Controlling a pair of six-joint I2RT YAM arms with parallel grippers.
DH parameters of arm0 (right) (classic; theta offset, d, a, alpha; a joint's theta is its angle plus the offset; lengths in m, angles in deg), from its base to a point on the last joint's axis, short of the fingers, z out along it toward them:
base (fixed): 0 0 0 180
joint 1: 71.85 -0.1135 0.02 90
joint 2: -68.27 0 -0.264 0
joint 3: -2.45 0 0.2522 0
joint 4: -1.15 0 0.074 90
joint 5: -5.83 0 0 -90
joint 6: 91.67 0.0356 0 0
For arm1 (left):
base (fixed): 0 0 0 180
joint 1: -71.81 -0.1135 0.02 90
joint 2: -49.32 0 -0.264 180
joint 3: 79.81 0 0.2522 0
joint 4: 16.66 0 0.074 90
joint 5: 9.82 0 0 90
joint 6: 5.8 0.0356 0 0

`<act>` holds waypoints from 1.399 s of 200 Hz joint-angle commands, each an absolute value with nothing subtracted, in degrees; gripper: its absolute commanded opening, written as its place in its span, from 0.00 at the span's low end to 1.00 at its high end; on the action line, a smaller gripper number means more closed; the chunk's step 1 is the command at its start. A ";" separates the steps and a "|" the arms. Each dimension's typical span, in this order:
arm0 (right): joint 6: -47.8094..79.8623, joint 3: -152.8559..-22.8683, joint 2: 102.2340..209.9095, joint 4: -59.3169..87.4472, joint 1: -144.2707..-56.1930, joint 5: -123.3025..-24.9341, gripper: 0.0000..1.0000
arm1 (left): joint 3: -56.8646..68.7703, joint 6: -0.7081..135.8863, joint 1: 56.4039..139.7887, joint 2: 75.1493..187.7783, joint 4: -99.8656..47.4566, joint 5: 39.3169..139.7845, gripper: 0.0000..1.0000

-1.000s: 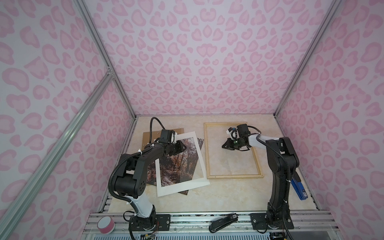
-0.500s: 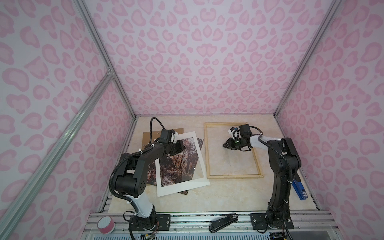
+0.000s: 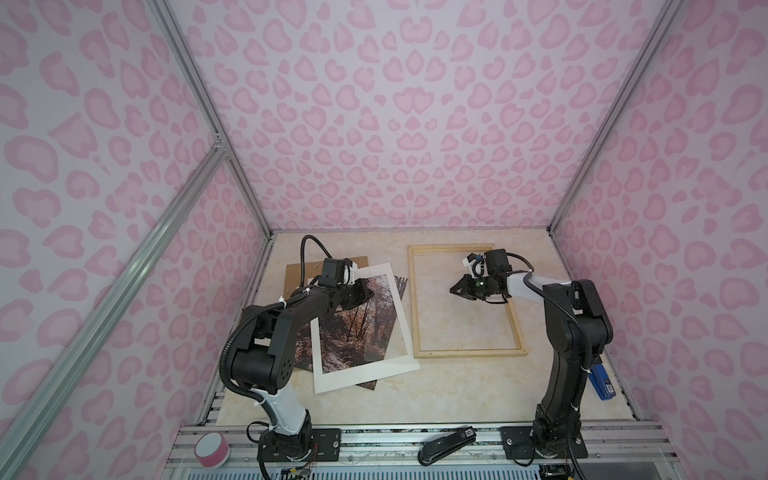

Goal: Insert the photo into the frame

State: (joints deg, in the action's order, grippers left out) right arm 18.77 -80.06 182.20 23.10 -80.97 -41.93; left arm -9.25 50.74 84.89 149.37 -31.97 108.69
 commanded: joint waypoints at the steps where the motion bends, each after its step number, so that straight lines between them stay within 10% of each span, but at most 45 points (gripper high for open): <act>1: 18.92 -79.46 181.27 22.64 -80.99 -40.35 0.09 | -9.27 49.04 85.66 149.08 -28.76 109.07 0.04; 102: 24.64 -73.41 174.88 14.81 -79.73 -36.05 0.30 | -9.09 39.99 87.29 150.99 -17.04 108.92 0.04; 280: 28.94 -70.83 169.34 10.21 -76.33 -31.26 0.21 | -7.60 36.94 87.02 151.77 -9.95 115.08 0.04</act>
State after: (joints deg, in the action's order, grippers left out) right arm 30.03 -70.03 169.17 9.62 -76.12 -35.53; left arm -8.18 37.32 86.94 151.51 -13.19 112.06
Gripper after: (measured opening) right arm 0.196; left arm 0.055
